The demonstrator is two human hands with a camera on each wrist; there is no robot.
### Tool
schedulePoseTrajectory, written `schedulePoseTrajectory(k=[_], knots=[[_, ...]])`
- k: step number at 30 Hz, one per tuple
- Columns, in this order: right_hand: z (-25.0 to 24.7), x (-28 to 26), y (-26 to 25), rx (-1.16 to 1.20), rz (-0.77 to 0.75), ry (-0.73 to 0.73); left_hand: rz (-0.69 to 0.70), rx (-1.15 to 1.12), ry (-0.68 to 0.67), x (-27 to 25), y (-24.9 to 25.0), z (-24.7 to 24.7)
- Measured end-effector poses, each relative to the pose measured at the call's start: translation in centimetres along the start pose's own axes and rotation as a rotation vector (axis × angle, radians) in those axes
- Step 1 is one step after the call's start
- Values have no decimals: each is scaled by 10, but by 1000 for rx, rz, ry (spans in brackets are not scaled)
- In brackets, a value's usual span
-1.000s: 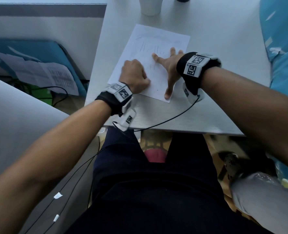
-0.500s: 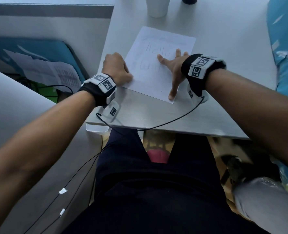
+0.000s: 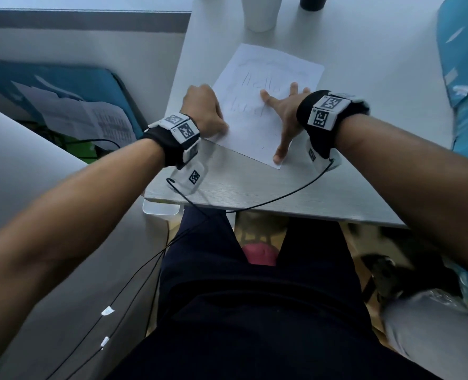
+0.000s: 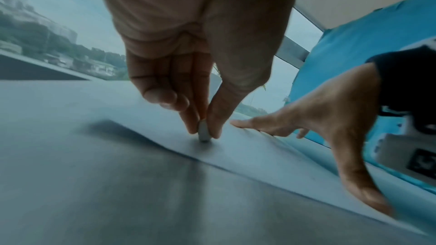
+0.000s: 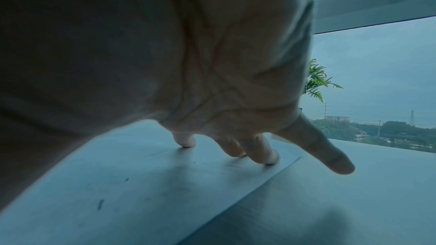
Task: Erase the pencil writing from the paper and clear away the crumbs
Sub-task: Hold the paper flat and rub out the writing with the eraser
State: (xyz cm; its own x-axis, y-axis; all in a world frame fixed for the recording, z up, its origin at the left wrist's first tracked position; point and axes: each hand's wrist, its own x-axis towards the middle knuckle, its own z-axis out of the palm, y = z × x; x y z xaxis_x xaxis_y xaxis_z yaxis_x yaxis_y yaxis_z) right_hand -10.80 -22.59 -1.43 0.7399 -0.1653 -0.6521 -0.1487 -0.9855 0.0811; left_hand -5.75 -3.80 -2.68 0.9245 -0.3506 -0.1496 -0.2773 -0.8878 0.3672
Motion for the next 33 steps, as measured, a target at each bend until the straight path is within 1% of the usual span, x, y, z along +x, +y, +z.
schedulePoseTrajectory(k=[2, 5, 7, 10, 13, 15, 17, 19, 21, 22, 24, 26, 29, 30, 31, 32, 33], knots=[[-1, 0, 0, -8, 10, -5, 37, -35, 9, 1, 12, 3], [-1, -2, -2, -30, 14, -4, 130, -83, -98, -12, 43, 21], [-1, -2, -2, -34, 11, 4, 146, -47, -116, -15, 45, 30], [1, -1, 0, -16, 5, 2, 70, 44, -64, -5, 12, 18], [-1, -2, 0, -16, 6, -5, -56, 82, -29, 6, -22, -8], [-2, -2, -2, -27, 10, -7, -85, 69, 1, 9, -23, -13], [-3, -3, -4, -40, 13, -4, -17, 4, -6, 4, 0, -4], [-3, -3, -4, -50, 13, 0, 90, -63, -78, -9, 34, 16], [-2, -3, -3, -51, 9, 2, 147, -88, -153, -23, 57, 32], [-1, -2, -4, -48, 9, 2, 145, -80, -149, -25, 57, 37], [-1, -1, -1, -34, 11, -1, 104, -22, -104, -18, 42, 33], [-1, -1, -1, -26, 11, -8, 33, 45, -47, -7, 16, 20], [-3, -2, -2, -27, 4, -5, -53, 97, -16, 6, -8, -1], [-3, -3, -2, -27, 4, -5, -37, 73, -7, 6, -6, -2], [-3, -4, -2, -27, 4, -5, 8, 37, -7, 3, 3, 0], [-3, -5, -2, -32, 5, -5, 74, 2, -25, -2, 17, 6], [-3, -5, -2, -40, 3, -1, 144, -22, -73, -10, 35, 15]])
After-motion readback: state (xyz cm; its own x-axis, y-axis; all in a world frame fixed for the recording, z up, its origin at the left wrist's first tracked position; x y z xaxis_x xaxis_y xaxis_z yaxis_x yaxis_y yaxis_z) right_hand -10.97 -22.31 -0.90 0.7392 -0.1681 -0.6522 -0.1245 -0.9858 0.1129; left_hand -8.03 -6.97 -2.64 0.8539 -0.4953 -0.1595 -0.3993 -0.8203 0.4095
